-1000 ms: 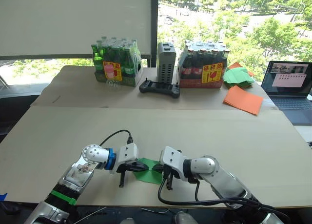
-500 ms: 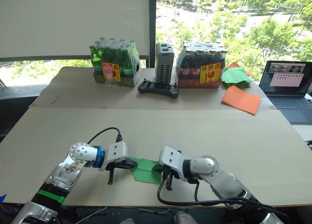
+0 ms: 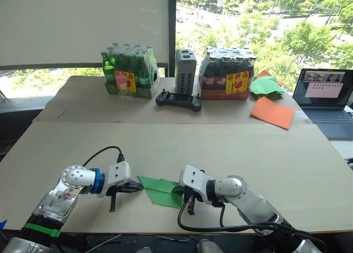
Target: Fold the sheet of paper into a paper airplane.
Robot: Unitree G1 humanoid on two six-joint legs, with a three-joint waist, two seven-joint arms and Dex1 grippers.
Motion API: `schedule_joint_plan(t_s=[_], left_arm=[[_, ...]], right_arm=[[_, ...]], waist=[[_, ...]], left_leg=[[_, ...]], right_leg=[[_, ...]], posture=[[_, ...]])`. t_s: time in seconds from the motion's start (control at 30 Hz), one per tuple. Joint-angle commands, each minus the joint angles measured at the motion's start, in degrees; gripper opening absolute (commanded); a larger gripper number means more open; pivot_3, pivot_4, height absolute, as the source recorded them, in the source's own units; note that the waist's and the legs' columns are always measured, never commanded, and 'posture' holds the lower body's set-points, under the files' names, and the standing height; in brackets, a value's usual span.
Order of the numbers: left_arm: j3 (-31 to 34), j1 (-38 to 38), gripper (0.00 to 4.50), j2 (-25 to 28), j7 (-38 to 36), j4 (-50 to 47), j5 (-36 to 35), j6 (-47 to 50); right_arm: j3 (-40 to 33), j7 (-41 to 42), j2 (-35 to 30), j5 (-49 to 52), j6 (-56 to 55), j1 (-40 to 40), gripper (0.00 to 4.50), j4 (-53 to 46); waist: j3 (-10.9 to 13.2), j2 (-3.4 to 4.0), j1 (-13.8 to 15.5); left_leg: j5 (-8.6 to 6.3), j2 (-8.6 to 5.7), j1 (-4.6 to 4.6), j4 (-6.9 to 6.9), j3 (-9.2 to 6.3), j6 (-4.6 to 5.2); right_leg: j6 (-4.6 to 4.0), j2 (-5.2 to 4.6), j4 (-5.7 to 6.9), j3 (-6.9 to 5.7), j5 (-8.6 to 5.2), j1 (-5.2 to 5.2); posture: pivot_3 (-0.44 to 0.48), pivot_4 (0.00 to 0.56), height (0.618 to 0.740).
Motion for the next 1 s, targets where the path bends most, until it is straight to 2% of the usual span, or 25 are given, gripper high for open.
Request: schedule_joint_plan(t_s=[0.03,0.43,0.57,0.63,0.8,0.87,1.0], left_arm=[[2.0,0.5,0.0,0.5,0.7,-1.7,-2.1,4.7],[13.3,1.0,0.0,0.4,3.0,-16.6,-21.8,27.4],[14.1,2.2,0.0,0.3,4.5,-16.6,-22.5,28.1],[14.1,3.0,0.0,0.2,4.9,-16.7,-22.6,28.1],[13.7,3.6,0.0,-0.2,5.3,-16.8,-22.9,28.2],[13.7,3.6,0.0,-0.3,5.3,-16.8,-23.2,28.3],[14.2,4.1,1.16,0.1,4.8,-16.5,-23.2,27.8]], right_arm=[[0.3,0.0,-0.4,-0.7,1.7,0.4,0.06,1.7],[-7.4,-1.9,2.5,5.8,6.6,-0.2,0.06,-8.8],[-10.9,-1.5,2.2,9.7,8.6,1.3,1.16,-12.7],[-12.8,-1.9,2.3,11.5,9.6,1.9,1.97,-13.2],[-14.0,-2.4,1.2,12.6,9.9,1.5,3.62,-10.4],[-13.8,-2.5,0.7,12.3,9.6,1.2,3.62,-8.2],[-14.4,-1.8,0.7,13.4,8.9,1.1,3.67,-4.9]], waist=[[0.0,-0.01,0.0],[0.1,-0.07,0.1],[0.1,-0.07,0.1],[0.1,-0.08,0.2],[0.1,-0.08,0.2],[0.1,-0.08,0.2],[0.1,-0.08,0.1]], left_leg=[[0.0,0.0,-0.01,0.0,0.0,0.0],[0.0,-0.01,-0.45,0.0,-0.07,0.0],[0.0,0.0,-0.51,0.0,-0.11,0.0],[0.0,-0.01,-0.51,0.0,-0.11,0.0],[0.0,-0.01,-0.51,0.0,-0.09,-0.01],[0.0,-0.01,-0.51,0.0,-0.09,-0.01],[0.0,-0.01,-0.52,0.0,-0.08,0.0]], right_leg=[[0.0,0.0,0.0,0.0,0.0,0.0],[-0.33,-0.02,-0.05,-0.03,0.21,-0.36],[-0.34,-0.01,-0.06,-0.07,0.21,-0.4],[-0.34,-0.02,-0.08,-0.07,0.21,-0.39],[-0.34,-0.02,-0.09,-0.07,0.21,-0.39],[-0.34,-0.02,-0.09,-0.07,0.21,-0.39],[-0.36,-0.02,-0.1,-0.07,0.22,-0.4]], posture=[[0.0,0.15,0.74],[0.0,0.15,0.74],[0.0,0.15,0.74],[0.0,0.15,0.74],[0.0,0.15,0.74],[0.0,0.15,0.74],[0.0,0.15,0.74]])
